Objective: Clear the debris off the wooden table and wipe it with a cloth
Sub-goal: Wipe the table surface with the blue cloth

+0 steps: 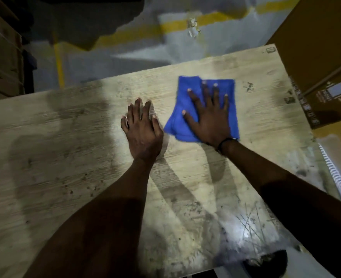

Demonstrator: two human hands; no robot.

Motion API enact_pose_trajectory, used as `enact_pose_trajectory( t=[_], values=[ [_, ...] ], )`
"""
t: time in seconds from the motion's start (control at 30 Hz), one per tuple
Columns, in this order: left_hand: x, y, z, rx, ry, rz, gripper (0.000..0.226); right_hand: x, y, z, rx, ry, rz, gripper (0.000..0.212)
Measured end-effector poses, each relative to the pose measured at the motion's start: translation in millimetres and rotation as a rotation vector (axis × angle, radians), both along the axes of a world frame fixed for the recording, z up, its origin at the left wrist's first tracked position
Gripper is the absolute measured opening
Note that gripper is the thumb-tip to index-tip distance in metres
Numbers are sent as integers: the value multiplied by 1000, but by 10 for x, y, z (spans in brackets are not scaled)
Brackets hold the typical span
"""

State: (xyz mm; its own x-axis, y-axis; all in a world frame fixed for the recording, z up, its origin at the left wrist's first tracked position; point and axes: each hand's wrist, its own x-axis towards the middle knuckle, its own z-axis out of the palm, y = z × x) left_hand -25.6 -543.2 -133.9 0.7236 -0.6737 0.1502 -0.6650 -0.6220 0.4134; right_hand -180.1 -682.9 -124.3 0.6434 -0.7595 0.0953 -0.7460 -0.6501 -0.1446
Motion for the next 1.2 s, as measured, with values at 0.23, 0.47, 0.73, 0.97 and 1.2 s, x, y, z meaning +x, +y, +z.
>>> enact_pose_trajectory(
  t=[0.23,0.47,0.73,0.97,1.2],
  values=[
    [6,43,-26,-59,62,-26,50,-978,192,23,2,81,432,65],
    [0,82,18,27,72,-94,62,-952,1024,-56,-24,25,98,69],
    [-179,305,7,122,15,-180,68,-2285,1061,69,75,5,207,62],
    [-1123,573,5,190,20,-79,71,-2744,1427,65,89,33,176,66],
    [-1742,581,-61,198,-16,-161,73,-3578,771,96,64,45,34,64]
  ],
)
